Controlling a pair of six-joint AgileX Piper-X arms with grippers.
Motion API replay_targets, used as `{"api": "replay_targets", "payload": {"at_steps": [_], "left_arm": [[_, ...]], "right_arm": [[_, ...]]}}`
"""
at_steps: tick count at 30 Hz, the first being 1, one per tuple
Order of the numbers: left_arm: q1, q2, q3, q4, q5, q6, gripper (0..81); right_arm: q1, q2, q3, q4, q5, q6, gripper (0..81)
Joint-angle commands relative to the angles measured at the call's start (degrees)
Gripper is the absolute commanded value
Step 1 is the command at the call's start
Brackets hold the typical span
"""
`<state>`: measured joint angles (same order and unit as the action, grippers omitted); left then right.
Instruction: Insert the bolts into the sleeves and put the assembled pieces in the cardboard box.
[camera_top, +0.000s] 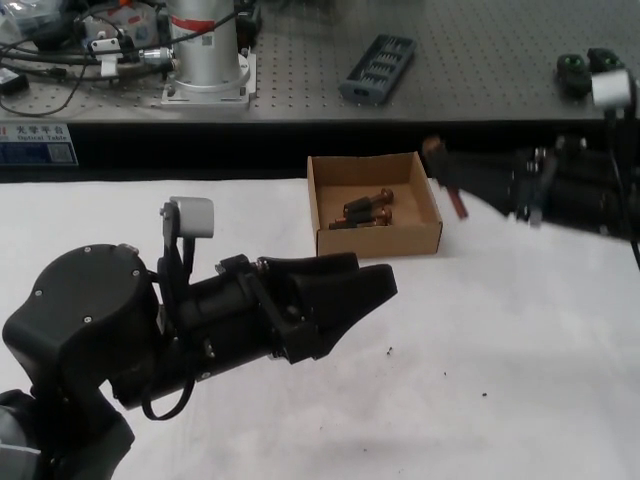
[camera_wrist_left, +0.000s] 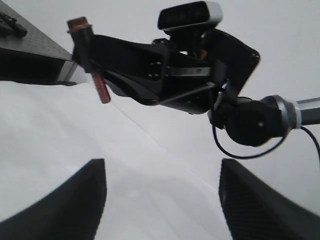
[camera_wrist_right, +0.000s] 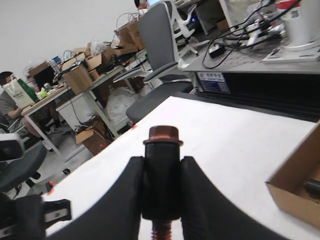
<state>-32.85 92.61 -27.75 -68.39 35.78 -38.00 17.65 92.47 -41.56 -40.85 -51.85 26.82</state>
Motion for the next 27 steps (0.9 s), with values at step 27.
{"api": "replay_targets", "payload": {"at_steps": [27], "left_arm": [[0.2,-0.4,-0.2,-2.5,5.4,-1.3,34.8]], "right_arm": [[-1.6,32.6,-51.2,39.1,-1.3,-3.5,13.7]]}}
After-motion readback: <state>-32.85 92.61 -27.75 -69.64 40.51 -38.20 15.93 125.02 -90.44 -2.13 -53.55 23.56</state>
